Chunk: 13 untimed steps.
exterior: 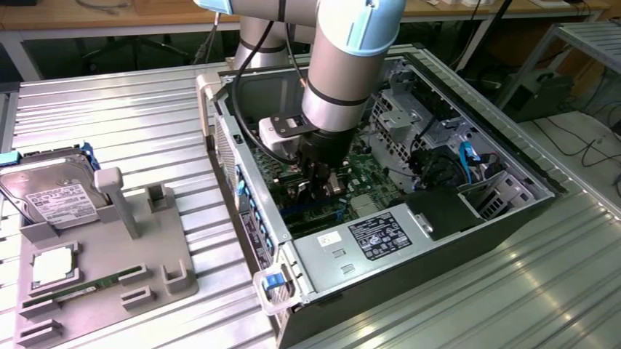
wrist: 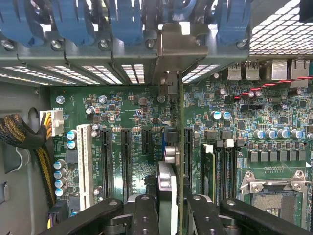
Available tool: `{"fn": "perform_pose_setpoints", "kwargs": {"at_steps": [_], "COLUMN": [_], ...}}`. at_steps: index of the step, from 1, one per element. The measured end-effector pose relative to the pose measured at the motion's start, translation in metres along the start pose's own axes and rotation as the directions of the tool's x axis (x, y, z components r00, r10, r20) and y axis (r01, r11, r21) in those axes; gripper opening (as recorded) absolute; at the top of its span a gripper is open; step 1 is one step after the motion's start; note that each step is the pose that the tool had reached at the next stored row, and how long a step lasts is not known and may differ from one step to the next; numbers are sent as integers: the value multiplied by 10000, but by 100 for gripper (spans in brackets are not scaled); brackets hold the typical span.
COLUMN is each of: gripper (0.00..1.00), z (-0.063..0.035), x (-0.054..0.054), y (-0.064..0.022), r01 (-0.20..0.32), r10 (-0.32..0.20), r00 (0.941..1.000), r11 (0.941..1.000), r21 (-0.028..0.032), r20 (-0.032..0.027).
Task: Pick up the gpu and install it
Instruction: 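Insert the gpu into the slot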
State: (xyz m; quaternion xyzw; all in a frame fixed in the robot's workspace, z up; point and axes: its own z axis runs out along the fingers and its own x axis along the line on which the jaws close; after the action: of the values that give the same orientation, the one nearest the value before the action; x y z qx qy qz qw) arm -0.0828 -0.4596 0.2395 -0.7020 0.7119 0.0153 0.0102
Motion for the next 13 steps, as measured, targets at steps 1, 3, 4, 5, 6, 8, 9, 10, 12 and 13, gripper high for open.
{"fn": "perform_pose_setpoints", "kwargs": {"at_steps": [1, 3, 4, 5, 6, 8, 9, 10, 12, 13], "gripper": [28, 28, 28, 28, 28, 28, 28, 28, 28, 28], "z": [10, 26, 30, 31, 31, 32, 31, 32, 32, 31], "x": [1, 2, 2, 1, 1, 1, 1, 1, 1, 1], "y": [0, 0, 0, 0, 0, 0, 0, 0, 0, 0], "r01": [0, 0, 0, 0, -1, 0, -1, -1, -1, 0], "r10": [0, 0, 0, 0, 1, 0, 1, 1, 1, 0], "r00": [10000, 10000, 10000, 10000, 10000, 10000, 10000, 10000, 10000, 10000], "r11": [10000, 10000, 10000, 10000, 10000, 10000, 10000, 10000, 10000, 10000], "r21": [-2, -4, -1, 0, 0, 1, 1, 1, 1, 0], "r20": [-3, -7, -3, 1, 1, 2, 1, 2, 2, 1]}}
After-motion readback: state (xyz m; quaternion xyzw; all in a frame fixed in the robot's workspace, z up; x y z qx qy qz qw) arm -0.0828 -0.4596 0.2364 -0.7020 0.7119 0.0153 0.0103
